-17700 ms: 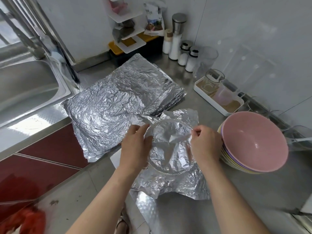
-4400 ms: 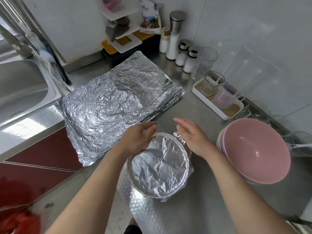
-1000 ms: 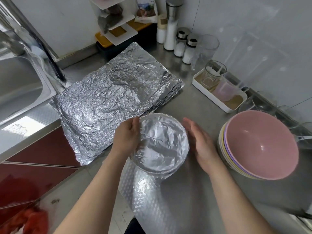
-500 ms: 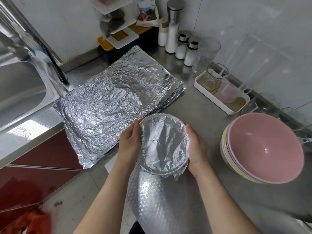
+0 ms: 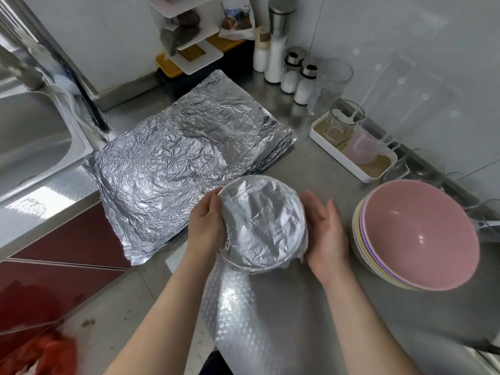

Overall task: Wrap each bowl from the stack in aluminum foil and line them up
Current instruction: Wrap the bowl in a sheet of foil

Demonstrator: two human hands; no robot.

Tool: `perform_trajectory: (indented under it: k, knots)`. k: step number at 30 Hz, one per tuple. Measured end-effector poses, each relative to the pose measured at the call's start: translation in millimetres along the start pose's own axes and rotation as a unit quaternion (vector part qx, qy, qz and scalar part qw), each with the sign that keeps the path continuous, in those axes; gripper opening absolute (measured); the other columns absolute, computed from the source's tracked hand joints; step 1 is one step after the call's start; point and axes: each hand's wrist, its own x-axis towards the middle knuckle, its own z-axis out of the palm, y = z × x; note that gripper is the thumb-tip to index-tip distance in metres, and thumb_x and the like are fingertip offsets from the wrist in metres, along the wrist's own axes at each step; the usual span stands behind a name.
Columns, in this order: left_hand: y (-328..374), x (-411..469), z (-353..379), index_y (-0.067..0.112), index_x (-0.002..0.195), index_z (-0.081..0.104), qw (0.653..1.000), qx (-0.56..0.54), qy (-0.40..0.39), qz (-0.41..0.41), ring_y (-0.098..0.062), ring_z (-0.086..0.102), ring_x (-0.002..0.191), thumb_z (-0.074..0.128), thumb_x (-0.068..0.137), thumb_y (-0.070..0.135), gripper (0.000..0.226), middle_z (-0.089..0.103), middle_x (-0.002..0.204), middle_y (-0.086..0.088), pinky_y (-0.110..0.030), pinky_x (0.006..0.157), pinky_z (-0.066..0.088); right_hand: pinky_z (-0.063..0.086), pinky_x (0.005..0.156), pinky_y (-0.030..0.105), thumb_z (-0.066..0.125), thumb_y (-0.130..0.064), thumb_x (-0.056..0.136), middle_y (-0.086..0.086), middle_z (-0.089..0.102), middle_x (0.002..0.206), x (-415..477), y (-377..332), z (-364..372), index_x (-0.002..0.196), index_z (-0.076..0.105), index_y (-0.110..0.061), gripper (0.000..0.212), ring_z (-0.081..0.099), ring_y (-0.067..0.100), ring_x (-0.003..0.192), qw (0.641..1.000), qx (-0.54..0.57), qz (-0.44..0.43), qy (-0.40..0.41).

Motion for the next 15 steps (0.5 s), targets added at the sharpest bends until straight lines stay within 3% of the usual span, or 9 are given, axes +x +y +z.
perform_trajectory:
  k: [1, 3, 5, 6, 12, 15]
  knots:
    - [-3.3, -2.9, 0.5, 0.013, 0.118, 0.065, 0.999, -0.03, 0.03, -0.016, -0.006, 0.06, 0.063, 0.04, 0.105, 0.022, 0.03, 0.062, 0.076, -0.013, -0.02, 0.054, 0.043, 0.036, 0.111, 0.04, 0.033, -0.051, 0.099, 0.0, 0.058, 0.137, -4.1, 2.1, -2.0, 0.134, 0.056, -0.022, 0.051, 0.051, 0.017, 0.129, 1.0, 0.011, 0.002, -0.003]
    - [-7.8, -9.5, 2.9, 0.019, 0.121, 0.063, 0.992, -0.095, 0.072, -0.042, -0.007, 0.065, 0.086, 0.038, 0.104, 0.017, 0.03, 0.067, 0.096, -0.004, -0.022, 0.075, 0.051, 0.036, 0.11, 0.036, 0.031, -0.048, 0.101, 0.0, 0.059, 0.136, -10.4, 9.6, -1.0, 0.136, 0.054, -0.021, 0.05, 0.051, 0.017, 0.129, 1.0, 0.017, -0.004, -0.013]
    - [-5.4, -19.1, 7.3, 0.023, 0.13, 0.058, 0.988, -0.12, 0.087, -0.053, -0.015, 0.058, 0.118, 0.037, 0.102, 0.016, 0.036, 0.062, 0.126, -0.001, -0.035, 0.103, 0.045, 0.038, 0.109, 0.035, 0.03, -0.043, 0.102, -0.002, 0.062, 0.132, -14.5, 15.1, 6.7, 0.132, 0.056, -0.024, 0.044, 0.053, 0.015, 0.127, 0.999, 0.007, -0.027, -0.018]
    - [-2.4, -23.9, 9.7, 0.022, 0.135, 0.055, 0.986, -0.13, 0.092, -0.052, -0.017, 0.052, 0.125, 0.035, 0.103, 0.017, 0.039, 0.057, 0.135, -0.001, -0.038, 0.108, 0.04, 0.039, 0.109, 0.034, 0.031, -0.042, 0.103, -0.003, 0.062, 0.131, -15.3, 16.8, 12.0, 0.129, 0.058, -0.026, 0.041, 0.054, 0.013, 0.126, 0.999, 0.003, -0.037, -0.012]
    - [-1.5, -35.9, 25.9, 0.015, 0.145, 0.044, 0.972, -0.187, 0.124, -0.066, -0.015, 0.044, 0.133, 0.029, 0.108, 0.025, 0.041, 0.047, 0.144, 0.001, -0.025, 0.105, 0.037, 0.04, 0.11, 0.045, 0.034, -0.041, 0.104, -0.006, 0.059, 0.134, -11.1, 33.6, 32.9, 0.137, 0.051, -0.032, 0.039, 0.056, 0.014, 0.123, 0.996, -0.023, -0.068, 0.044]
    - [-11.3, -32.0, 27.8, 0.008, 0.143, 0.046, 0.972, -0.16, 0.153, -0.072, -0.018, 0.043, 0.135, 0.03, 0.107, 0.03, 0.044, 0.047, 0.145, -0.001, -0.035, 0.115, 0.032, 0.038, 0.111, 0.047, 0.032, -0.039, 0.104, -0.003, 0.06, 0.134, -11.6, 37.9, 38.9, 0.136, 0.054, -0.029, 0.04, 0.055, 0.017, 0.125, 0.996, -0.02, -0.076, 0.05]
